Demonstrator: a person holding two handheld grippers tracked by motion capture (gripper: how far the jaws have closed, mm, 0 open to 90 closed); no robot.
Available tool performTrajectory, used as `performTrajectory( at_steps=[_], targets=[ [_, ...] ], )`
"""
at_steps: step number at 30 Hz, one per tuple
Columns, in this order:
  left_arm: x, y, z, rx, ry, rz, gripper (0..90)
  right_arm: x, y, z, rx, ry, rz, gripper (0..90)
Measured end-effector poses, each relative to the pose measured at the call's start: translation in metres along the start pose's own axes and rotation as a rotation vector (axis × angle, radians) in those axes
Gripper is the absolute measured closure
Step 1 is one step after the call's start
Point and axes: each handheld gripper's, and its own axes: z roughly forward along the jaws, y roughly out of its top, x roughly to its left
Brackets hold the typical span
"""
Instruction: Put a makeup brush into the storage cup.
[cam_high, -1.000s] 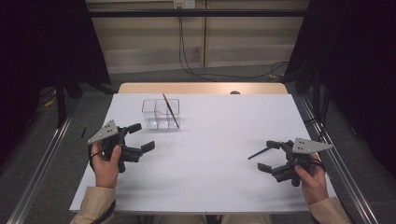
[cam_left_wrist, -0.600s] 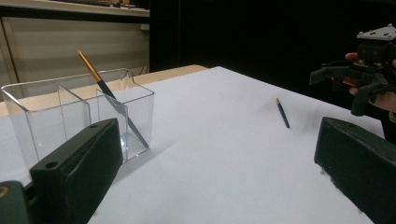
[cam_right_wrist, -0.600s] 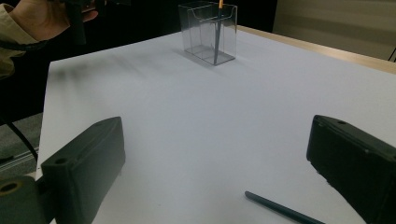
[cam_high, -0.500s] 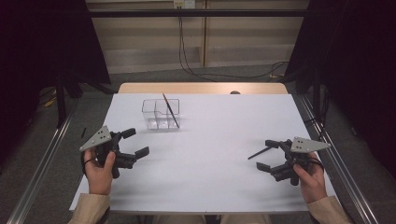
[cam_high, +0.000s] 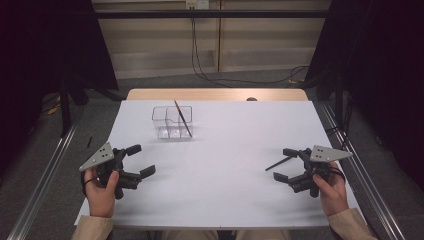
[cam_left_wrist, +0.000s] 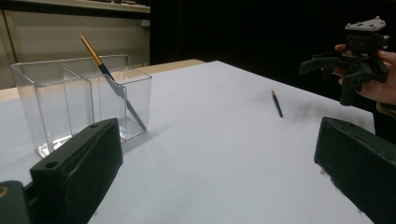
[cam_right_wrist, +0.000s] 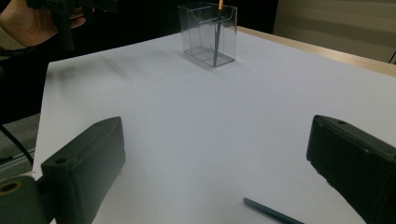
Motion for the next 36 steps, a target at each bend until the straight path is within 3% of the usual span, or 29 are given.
performTrajectory(
  at_steps=[14, 22, 36],
  targets=[
    [-0.001, 0.0, -0.004, -0.017, 0.019, -0.005, 1.0, -0.005, 0.003, 0.003, 0.001, -0.008, 0.005, 3.6],
    [-0.002, 0.0, -0.007, -0.021, 0.024, -0.004, 1.0, -0.025, 0.009, 0.003, -0.004, -0.076, 0.023, 3.5],
    [-0.005, -0.004, -0.005, 0.001, 0.011, 0.004, 1.1, -0.044, 0.011, 0.008, 0.023, -0.118, 0.034, 3.3]
  ],
)
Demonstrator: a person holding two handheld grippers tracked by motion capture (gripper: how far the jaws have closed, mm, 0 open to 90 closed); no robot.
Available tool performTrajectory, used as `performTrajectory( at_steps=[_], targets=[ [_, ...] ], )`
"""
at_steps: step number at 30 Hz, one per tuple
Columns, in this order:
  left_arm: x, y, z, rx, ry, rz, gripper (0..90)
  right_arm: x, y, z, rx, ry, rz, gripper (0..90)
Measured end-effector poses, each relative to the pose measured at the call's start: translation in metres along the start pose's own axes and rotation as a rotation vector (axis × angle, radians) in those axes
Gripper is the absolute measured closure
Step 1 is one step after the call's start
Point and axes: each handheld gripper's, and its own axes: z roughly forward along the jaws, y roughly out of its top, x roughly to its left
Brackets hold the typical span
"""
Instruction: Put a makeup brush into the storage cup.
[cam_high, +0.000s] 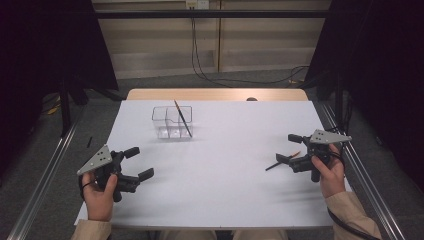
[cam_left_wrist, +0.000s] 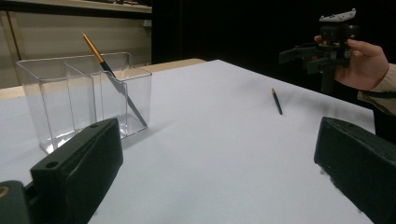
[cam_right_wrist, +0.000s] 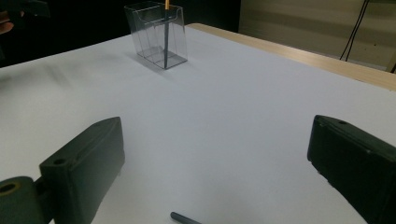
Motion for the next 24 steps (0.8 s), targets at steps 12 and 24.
performTrajectory(
  at_steps=[12, 24],
  targets=[
    [-0.001, -0.001, 0.002, 0.006, -0.012, 0.002, 1.1, -0.012, 0.0, 0.001, 0.05, -0.018, 0.012, 3.1],
    [0.0, 0.0, 0.003, 0.011, -0.013, 0.006, 1.2, -0.023, 0.016, 0.011, 0.173, 0.004, -0.028, 4.8]
  ],
)
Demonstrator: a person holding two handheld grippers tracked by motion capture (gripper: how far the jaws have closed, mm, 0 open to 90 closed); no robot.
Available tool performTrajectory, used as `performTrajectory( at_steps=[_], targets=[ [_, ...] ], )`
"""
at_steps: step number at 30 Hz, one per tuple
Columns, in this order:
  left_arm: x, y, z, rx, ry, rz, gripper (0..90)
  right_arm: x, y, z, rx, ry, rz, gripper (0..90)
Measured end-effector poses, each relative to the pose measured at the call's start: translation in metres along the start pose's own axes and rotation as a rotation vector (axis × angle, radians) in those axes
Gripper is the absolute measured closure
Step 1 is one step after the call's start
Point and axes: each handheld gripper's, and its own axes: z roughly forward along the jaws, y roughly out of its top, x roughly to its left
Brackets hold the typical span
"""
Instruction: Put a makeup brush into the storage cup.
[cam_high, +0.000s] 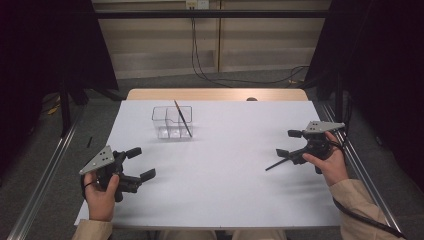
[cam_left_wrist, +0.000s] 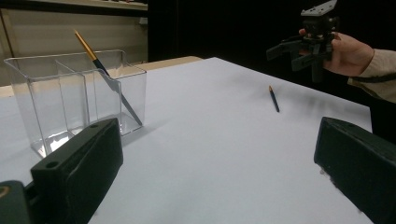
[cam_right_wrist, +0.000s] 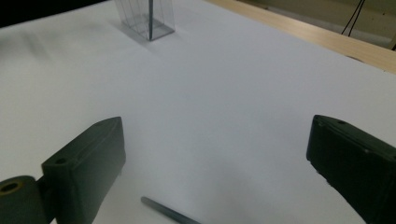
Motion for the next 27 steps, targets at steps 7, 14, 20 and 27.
performTrajectory(
  at_steps=[7, 14, 20, 27],
  targets=[
    [0.001, 0.0, 0.001, -0.001, 0.007, -0.001, 1.2, -0.004, 0.004, 0.005, 0.082, 0.01, -0.018, 4.3],
    [0.001, -0.001, 0.001, -0.001, 0.007, 0.002, 1.2, -0.009, 0.004, 0.01, 0.15, 0.02, -0.029, 4.6],
    [0.001, 0.0, 0.002, 0.007, 0.002, 0.007, 1.2, -0.011, 0.01, 0.011, 0.218, 0.025, -0.055, 4.5],
    [0.001, 0.0, 0.003, 0.008, 0.004, 0.007, 1.2, -0.014, 0.012, 0.012, 0.291, 0.029, -0.066, 4.2]
  ],
)
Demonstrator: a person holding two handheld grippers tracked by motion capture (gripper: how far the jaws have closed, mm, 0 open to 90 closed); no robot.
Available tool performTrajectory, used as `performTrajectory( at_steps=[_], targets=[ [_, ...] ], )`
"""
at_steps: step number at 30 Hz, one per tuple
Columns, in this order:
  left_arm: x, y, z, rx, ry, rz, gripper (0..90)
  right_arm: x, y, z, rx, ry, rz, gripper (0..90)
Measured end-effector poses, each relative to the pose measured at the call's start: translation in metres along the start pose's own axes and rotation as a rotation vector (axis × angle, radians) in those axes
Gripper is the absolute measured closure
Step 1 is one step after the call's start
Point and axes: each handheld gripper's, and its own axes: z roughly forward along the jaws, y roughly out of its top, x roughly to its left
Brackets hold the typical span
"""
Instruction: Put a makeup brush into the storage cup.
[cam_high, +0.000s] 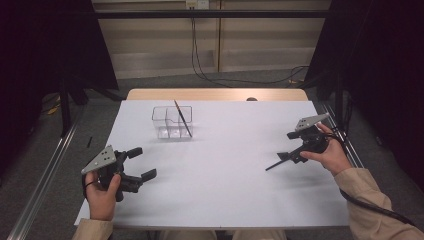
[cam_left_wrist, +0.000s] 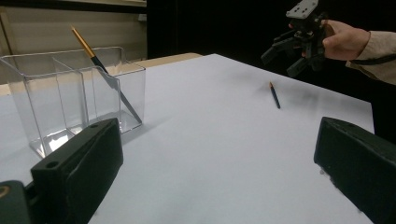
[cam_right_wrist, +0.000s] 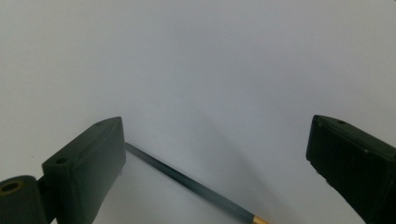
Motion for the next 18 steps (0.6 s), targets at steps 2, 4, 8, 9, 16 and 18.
performTrajectory(
  at_steps=[2, 4, 8, 9, 16, 18],
  targets=[
    [0.0, 0.0, 0.0, 0.004, -0.004, -0.001, 1.2, -0.001, 0.001, 0.0, 0.025, 0.005, -0.009, 4.2],
    [0.0, 0.0, 0.0, 0.005, -0.004, -0.002, 1.2, -0.002, 0.003, -0.001, 0.05, 0.007, -0.014, 4.2],
    [0.0, 0.0, 0.001, 0.01, 0.0, 0.002, 1.2, -0.006, 0.004, -0.002, 0.106, 0.018, -0.022, 5.2],
    [0.0, 0.0, 0.001, 0.008, 0.0, 0.001, 1.2, -0.007, 0.004, -0.002, 0.124, 0.02, -0.023, 6.1],
    [0.001, 0.0, 0.001, 0.015, -0.006, 0.005, 1.2, -0.011, 0.004, -0.002, 0.226, 0.008, -0.039, 7.5],
    [0.0, 0.0, 0.001, 0.017, 0.001, 0.005, 1.2, -0.011, 0.004, -0.002, 0.249, 0.004, -0.035, 7.7]
  ],
)
